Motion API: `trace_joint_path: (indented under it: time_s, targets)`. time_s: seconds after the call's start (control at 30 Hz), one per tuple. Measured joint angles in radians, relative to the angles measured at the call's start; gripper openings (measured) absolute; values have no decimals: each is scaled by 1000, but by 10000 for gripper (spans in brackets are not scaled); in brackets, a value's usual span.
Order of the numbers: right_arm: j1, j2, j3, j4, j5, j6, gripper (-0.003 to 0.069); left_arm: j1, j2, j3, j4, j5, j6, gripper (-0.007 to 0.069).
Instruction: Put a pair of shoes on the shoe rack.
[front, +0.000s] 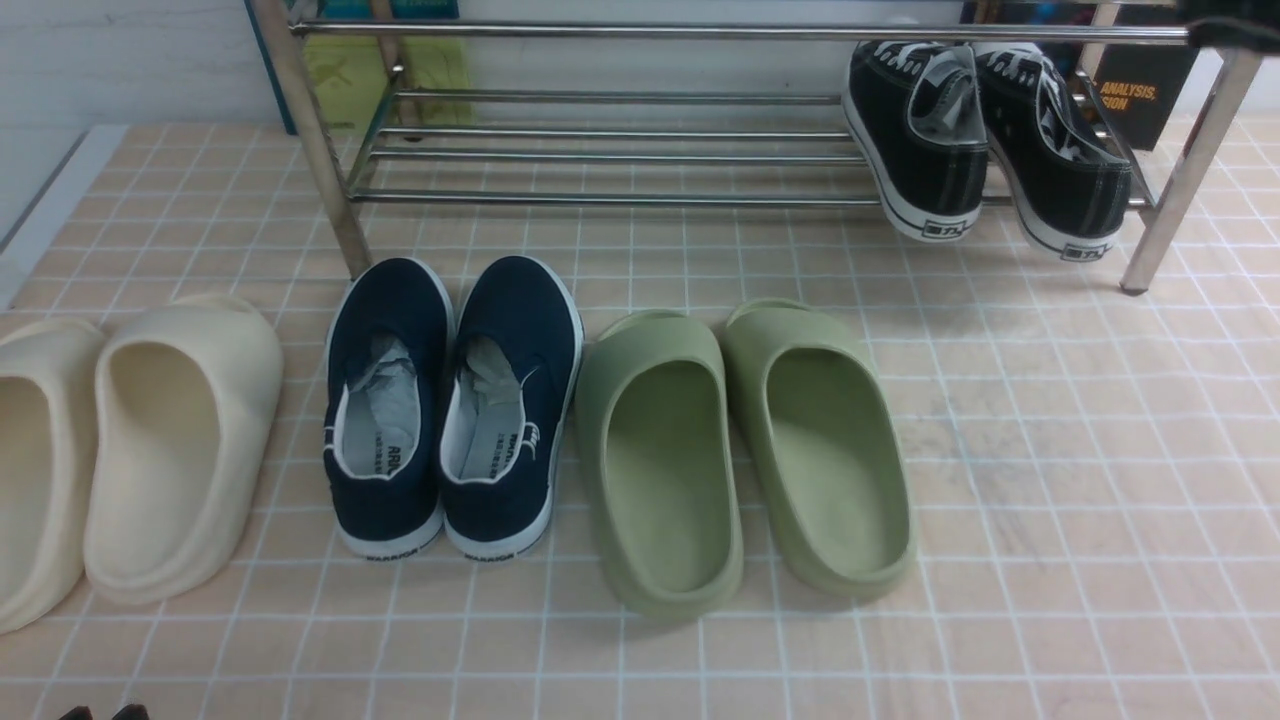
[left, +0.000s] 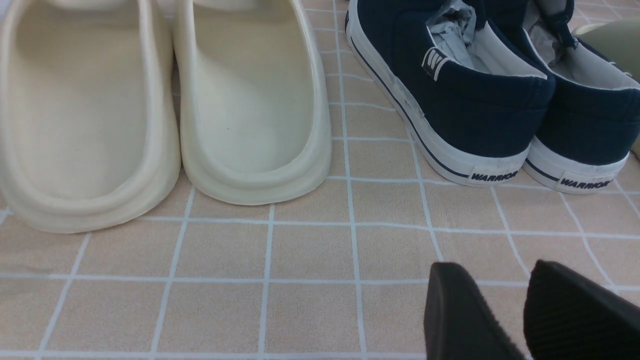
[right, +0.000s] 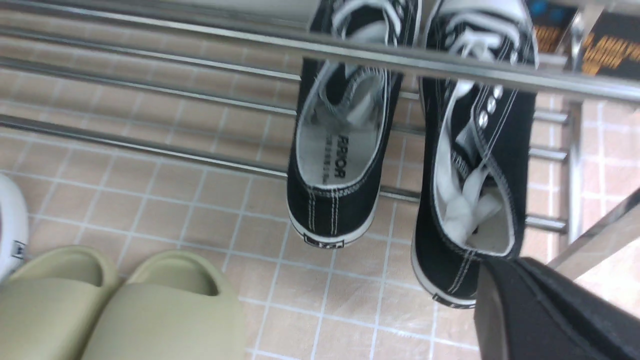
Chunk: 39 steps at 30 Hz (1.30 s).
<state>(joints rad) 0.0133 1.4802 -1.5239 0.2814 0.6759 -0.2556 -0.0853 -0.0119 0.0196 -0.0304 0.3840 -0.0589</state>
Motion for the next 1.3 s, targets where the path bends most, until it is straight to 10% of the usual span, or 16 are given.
trace_joint_path:
  time_s: [0.37,0.7,1.3]
  targets:
    - [0,-572,331,-116,-3,-32,-15,0,0,0,0,0,0,239]
    - [0,-955,968,59,-157,-51,-8,0,0,0,1,0,0,239]
    - [0,-1363,1257,133,-211,-193,0,0,0,0,1,0,0,239]
